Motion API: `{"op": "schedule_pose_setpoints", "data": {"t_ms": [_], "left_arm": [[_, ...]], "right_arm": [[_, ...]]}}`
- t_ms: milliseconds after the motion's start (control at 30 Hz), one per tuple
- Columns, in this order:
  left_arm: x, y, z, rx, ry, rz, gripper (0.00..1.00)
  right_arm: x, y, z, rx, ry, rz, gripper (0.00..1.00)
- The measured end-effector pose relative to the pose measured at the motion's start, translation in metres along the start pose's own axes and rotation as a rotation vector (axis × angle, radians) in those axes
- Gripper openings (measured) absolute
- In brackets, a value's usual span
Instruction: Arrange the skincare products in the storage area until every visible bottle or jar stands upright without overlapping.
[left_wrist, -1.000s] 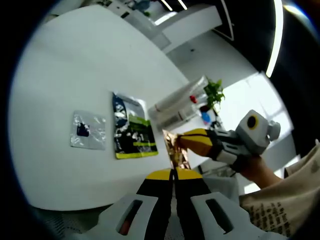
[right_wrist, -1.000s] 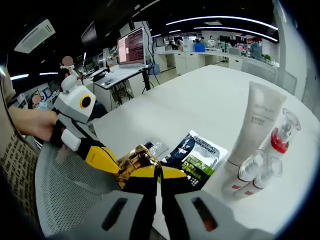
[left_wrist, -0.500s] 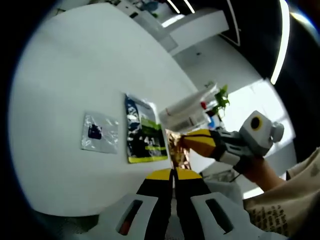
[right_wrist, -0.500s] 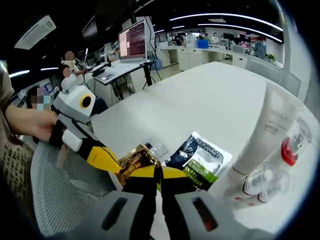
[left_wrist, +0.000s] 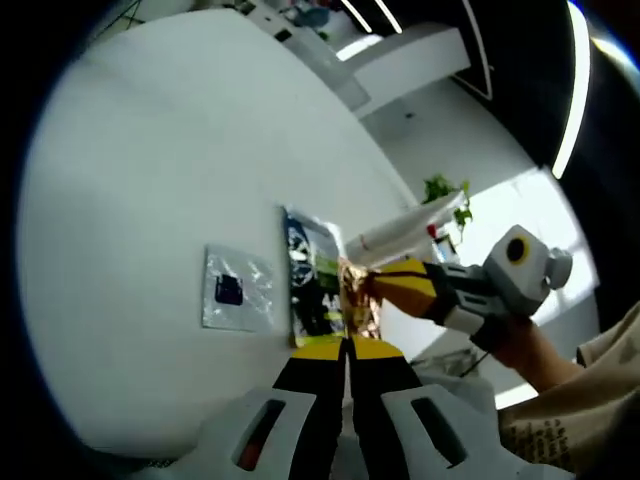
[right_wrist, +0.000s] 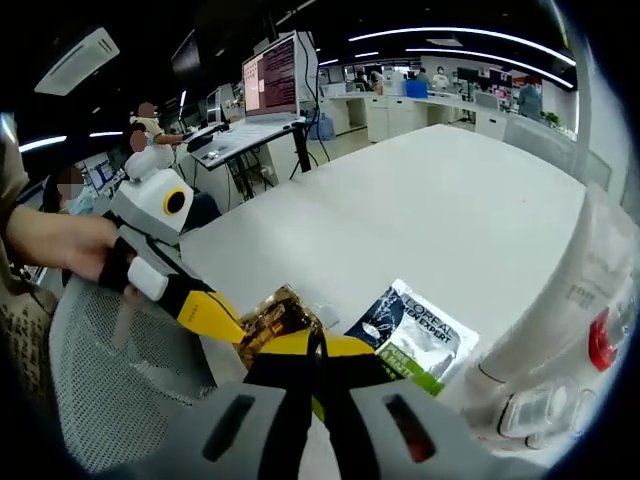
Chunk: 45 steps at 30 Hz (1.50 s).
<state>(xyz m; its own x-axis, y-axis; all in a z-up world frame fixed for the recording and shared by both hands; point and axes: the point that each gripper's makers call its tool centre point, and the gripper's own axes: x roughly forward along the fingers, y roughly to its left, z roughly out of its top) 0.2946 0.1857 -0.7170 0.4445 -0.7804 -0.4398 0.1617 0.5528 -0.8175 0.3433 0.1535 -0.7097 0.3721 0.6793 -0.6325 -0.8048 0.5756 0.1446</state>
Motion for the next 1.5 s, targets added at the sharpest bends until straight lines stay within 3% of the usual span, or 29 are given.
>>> {"op": "schedule_pose_setpoints", "data": {"t_ms": [633,900,1500], "left_arm": [[0.007,0.035,0.042,-0.028,-0.045,0.042,0.00],[0.010,0.052,0.059,-0.043,-0.066,0.063,0.00],[0.024,0.079,0.080,-0.036,-0.064,0.102,0.00]], "right_arm": [[0.051,-0.027,0.017,0.016,0.005,-0.022,0.03],[0.068,-0.037,0.034,0.032,-0.022,-0.026,0.03],[0.095,-0.057,0.027,-0.017,0.005,-0.056,0.02]]}}
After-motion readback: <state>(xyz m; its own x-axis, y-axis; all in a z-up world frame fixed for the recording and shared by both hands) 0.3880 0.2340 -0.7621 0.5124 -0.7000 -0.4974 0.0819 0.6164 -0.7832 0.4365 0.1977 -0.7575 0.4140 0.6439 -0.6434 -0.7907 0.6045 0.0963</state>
